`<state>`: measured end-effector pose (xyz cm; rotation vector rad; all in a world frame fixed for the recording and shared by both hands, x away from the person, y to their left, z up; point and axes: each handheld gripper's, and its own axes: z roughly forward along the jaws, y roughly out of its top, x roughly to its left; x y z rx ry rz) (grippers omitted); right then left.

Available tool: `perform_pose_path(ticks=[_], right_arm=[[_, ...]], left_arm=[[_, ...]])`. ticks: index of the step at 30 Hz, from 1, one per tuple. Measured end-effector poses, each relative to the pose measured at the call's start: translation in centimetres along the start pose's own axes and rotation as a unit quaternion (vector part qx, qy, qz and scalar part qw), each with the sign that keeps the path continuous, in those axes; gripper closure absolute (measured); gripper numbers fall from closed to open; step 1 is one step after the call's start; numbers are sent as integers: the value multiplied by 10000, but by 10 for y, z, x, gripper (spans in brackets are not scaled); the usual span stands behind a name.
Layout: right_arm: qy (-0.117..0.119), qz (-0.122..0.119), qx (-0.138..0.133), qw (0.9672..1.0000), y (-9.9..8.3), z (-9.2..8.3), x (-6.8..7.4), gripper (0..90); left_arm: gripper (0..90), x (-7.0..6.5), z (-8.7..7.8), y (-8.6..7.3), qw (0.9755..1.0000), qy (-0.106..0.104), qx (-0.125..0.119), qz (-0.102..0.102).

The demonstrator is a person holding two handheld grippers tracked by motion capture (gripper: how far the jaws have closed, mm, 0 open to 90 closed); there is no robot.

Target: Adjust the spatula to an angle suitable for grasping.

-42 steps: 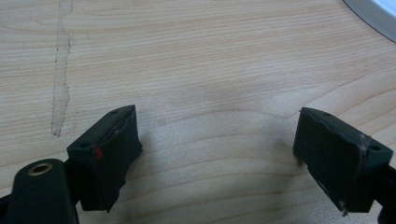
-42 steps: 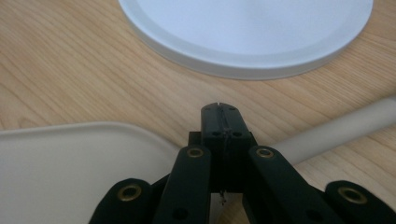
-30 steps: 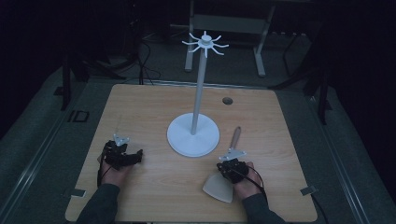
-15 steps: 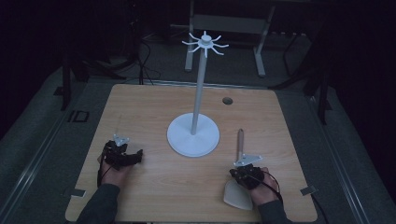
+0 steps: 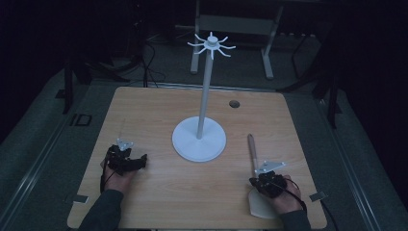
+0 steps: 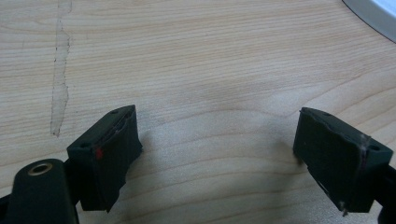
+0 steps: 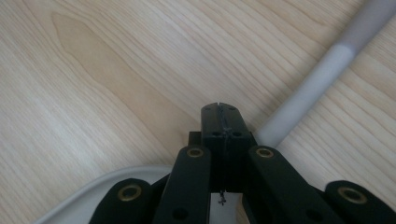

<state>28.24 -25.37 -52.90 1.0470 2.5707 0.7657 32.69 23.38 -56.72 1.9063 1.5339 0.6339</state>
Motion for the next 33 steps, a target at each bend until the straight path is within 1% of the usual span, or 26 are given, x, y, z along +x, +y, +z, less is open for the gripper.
perform_pose_path(ticks=[4, 6, 7, 9, 15, 19, 24, 28, 30, 31, 33], right_arm=[[-36, -2, 64, 10000, -1, -3, -3, 900], [-136, 53, 37, 9999, 0, -4, -3, 900], [-133, 159, 4, 9998, 1, -6, -4, 897], [-191, 295, -47, 9994, 4, -8, -7, 872], [-358, 557, -86, 9978, 17, -13, -17, 805], [-471, 709, -16, 9964, 28, -9, -23, 773], [-546, 977, 99, 9937, 40, -1, -33, 734], [-592, 1132, 127, 9917, 47, 6, -40, 687], [-620, 1247, 166, 9901, 50, 11, -43, 673], [-655, 1327, 196, 9888, 51, 15, -45, 664], [-669, 1392, 234, 9877, 53, 19, -47, 648]], left_arm=[[146, 0, 0, 0, 10000, 1, 1, -1], [146, 0, 0, 0, 10000, 0, 1, 0], [146, 0, 0, 0, 10000, 0, 1, 1], [146, 0, 0, 0, 10000, 0, 2, 1], [146, 0, 0, 0, 10000, 0, 0, 0], [146, 0, 0, 0, 10000, -1, -8, -9], [146, 0, 0, 0, 10000, -2, -8, -10], [146, 0, 0, 0, 10000, -2, -8, -10], [146, 0, 0, 0, 10000, -2, -8, -10], [146, 0, 0, 0, 10000, -2, -8, -9], [146, 0, 0, 0, 10000, -2, -8, -8]])
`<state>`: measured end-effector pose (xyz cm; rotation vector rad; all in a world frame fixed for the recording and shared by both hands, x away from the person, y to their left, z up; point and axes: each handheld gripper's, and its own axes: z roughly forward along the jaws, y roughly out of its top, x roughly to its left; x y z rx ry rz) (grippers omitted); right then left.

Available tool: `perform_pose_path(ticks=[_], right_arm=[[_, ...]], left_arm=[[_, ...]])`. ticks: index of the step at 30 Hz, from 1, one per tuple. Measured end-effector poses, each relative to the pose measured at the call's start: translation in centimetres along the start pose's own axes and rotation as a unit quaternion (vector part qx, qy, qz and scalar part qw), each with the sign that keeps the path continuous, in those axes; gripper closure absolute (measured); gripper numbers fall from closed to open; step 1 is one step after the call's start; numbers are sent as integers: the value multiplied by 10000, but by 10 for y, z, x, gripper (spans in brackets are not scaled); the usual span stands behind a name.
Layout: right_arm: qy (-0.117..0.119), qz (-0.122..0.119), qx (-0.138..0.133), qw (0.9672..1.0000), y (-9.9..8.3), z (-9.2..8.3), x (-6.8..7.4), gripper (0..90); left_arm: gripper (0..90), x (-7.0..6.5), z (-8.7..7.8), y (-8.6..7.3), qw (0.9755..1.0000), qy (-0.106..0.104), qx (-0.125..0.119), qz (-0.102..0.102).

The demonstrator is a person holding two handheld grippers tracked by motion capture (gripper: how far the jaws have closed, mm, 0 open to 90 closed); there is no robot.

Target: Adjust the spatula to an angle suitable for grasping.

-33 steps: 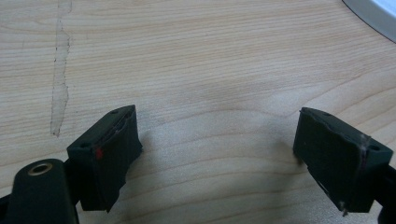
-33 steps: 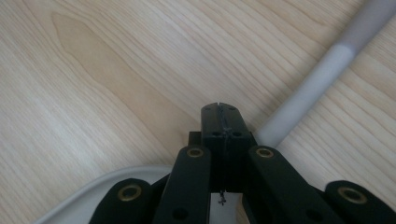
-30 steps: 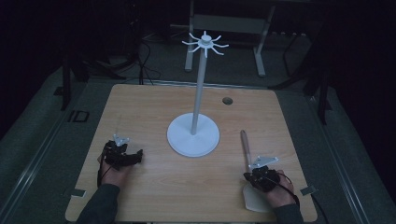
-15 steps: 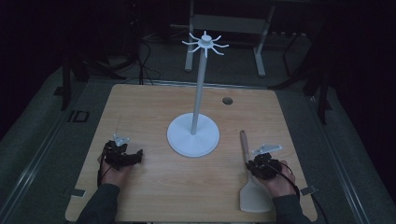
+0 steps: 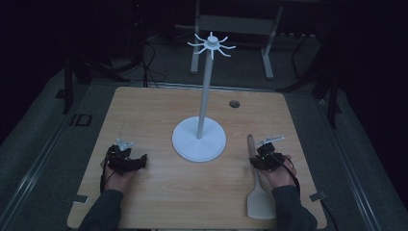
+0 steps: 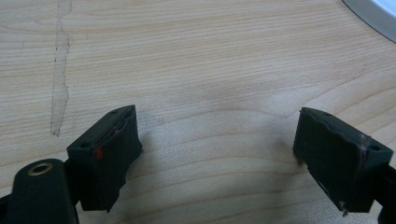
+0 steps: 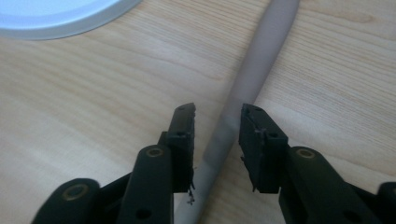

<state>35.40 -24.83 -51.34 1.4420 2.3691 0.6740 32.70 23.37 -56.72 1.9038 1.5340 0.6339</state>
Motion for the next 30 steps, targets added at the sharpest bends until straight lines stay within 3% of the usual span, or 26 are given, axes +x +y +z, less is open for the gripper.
perform_pose_path(ticks=[9, 18, 25, 30], right_arm=[[-163, 355, 201, 9990, 7, 19, -6, 640], [-293, 454, 387, 9978, 11, 25, -6, 652], [-172, 419, 384, 9982, 15, 29, -3, 676], [-155, 220, 466, 9986, 21, 32, 6, 689]], left_arm=[[146, 0, 0, 0, 10000, -2, 5, 2], [146, 0, 0, 0, 10000, -5, 4, 5], [146, 0, 0, 0, 10000, -6, 4, 6], [146, 0, 0, 0, 10000, -5, 4, 6]])
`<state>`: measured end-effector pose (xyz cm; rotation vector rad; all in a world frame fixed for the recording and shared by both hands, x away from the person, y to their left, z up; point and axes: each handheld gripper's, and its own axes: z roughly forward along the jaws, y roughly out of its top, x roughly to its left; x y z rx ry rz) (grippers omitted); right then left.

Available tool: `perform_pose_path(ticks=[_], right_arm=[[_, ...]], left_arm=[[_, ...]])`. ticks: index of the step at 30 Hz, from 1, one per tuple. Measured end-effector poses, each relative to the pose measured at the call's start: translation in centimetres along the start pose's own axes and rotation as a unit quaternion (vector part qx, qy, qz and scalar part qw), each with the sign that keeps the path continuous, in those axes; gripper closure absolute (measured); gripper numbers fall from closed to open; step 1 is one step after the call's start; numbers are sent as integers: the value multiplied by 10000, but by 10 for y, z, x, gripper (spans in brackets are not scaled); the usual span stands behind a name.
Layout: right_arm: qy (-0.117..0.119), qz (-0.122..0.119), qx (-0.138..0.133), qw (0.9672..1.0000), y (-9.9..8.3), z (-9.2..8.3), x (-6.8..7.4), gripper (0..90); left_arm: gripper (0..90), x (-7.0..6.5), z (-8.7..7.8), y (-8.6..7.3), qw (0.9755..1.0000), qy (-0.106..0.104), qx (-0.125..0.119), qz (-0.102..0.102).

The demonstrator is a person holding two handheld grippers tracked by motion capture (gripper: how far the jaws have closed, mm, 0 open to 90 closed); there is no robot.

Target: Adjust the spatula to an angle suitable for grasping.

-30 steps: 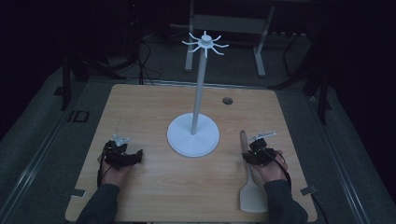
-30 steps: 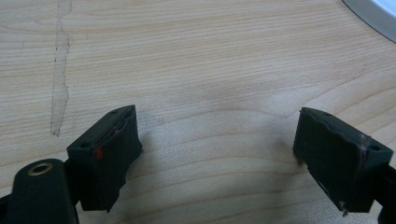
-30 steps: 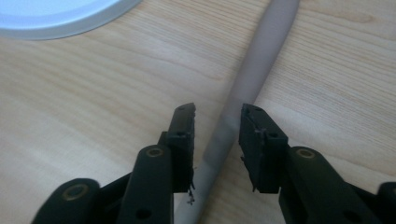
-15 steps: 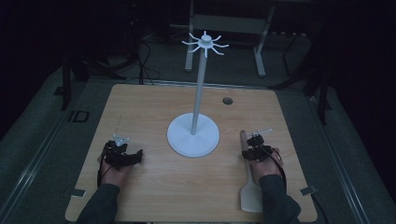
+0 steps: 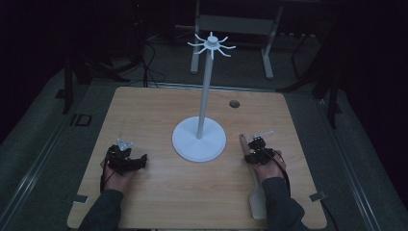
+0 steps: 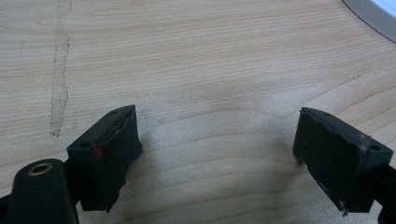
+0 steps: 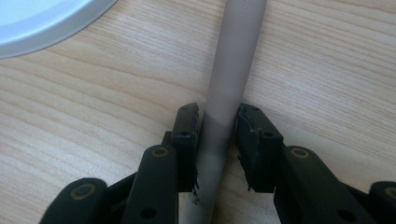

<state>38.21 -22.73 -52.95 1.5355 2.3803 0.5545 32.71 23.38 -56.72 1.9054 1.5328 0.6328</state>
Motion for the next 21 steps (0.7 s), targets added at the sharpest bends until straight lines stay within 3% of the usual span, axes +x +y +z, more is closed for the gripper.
perform_pose_path(ticks=[5, 12, 17, 21], right_arm=[[-38, 57, -70, 10000, 3, 3, 0, 682], [-170, 136, 95, 9997, 8, 3, 4, 709], [-7, 211, 94, 9997, 9, 2, 5, 725], [48, 117, -54, 9999, 7, -3, 12, 737]], left_arm=[[146, 0, 0, 0, 10000, 0, 1, 1], [146, 0, 0, 0, 10000, -1, 1, 2], [146, 0, 0, 0, 10000, -2, 1, 1], [146, 0, 0, 0, 10000, -2, -1, 1]])
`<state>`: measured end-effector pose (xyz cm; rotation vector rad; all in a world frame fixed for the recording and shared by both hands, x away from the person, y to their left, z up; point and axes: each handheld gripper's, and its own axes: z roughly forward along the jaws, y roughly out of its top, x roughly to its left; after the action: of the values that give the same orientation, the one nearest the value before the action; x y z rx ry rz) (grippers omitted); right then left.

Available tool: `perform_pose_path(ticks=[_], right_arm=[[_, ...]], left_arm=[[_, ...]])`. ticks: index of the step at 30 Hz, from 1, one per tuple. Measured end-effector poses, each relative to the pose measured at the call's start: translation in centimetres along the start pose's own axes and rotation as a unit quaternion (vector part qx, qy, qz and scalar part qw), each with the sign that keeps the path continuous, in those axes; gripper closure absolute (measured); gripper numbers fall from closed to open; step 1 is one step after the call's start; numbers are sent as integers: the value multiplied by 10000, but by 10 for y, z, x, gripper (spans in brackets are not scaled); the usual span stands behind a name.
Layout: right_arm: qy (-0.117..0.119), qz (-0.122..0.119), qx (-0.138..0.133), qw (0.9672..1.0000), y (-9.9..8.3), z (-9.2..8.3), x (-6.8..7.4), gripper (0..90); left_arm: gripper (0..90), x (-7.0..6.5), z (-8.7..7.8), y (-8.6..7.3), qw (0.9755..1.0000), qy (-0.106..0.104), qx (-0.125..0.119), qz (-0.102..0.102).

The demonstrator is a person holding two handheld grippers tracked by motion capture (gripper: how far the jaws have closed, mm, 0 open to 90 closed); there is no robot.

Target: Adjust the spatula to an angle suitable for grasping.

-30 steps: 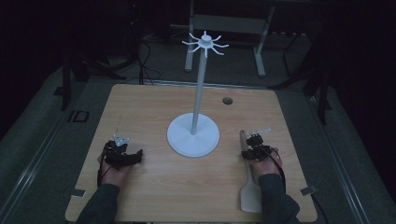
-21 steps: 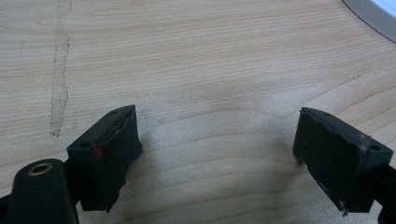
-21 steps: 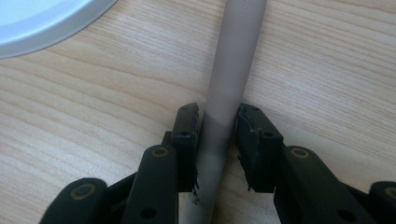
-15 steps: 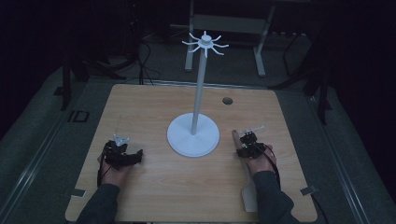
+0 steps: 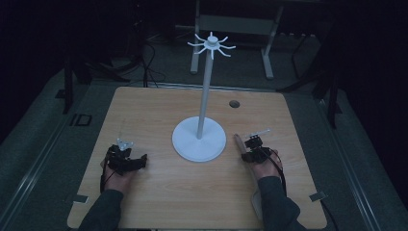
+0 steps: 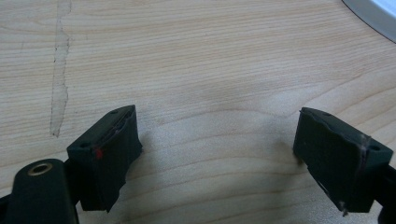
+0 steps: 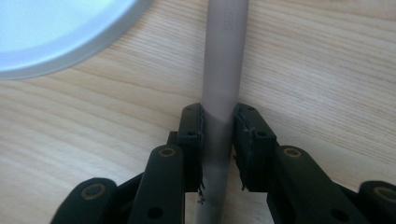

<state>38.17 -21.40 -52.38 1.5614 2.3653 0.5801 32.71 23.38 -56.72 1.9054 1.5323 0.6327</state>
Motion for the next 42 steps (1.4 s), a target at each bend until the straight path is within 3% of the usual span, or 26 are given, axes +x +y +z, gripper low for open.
perform_pose_path(ticks=[6, 14, 21, 28, 35, 42], right_arm=[[5, -62, -308, 9995, -5, -14, 4, 742], [48, -13, -1017, 9948, -16, -47, -2, 747], [0, -58, -1646, 9863, -19, -75, -1, 747], [-57, -100, -2077, 9781, -21, -88, 2, 747], [-79, -240, -2603, 9652, -26, -97, 5, 747], [-77, -262, -2962, 9547, -30, -106, 6, 747]], left_arm=[[146, 0, 0, 0, 10000, 1, -2, -1], [146, 0, 0, 0, 10000, 1, -1, -1], [146, 0, 0, 0, 10000, 1, 4, 2], [146, 0, 0, 0, 10000, 0, 3, 1], [146, 0, 0, 0, 10000, -3, 5, 8], [146, 0, 0, 0, 10000, -2, 5, 9]])
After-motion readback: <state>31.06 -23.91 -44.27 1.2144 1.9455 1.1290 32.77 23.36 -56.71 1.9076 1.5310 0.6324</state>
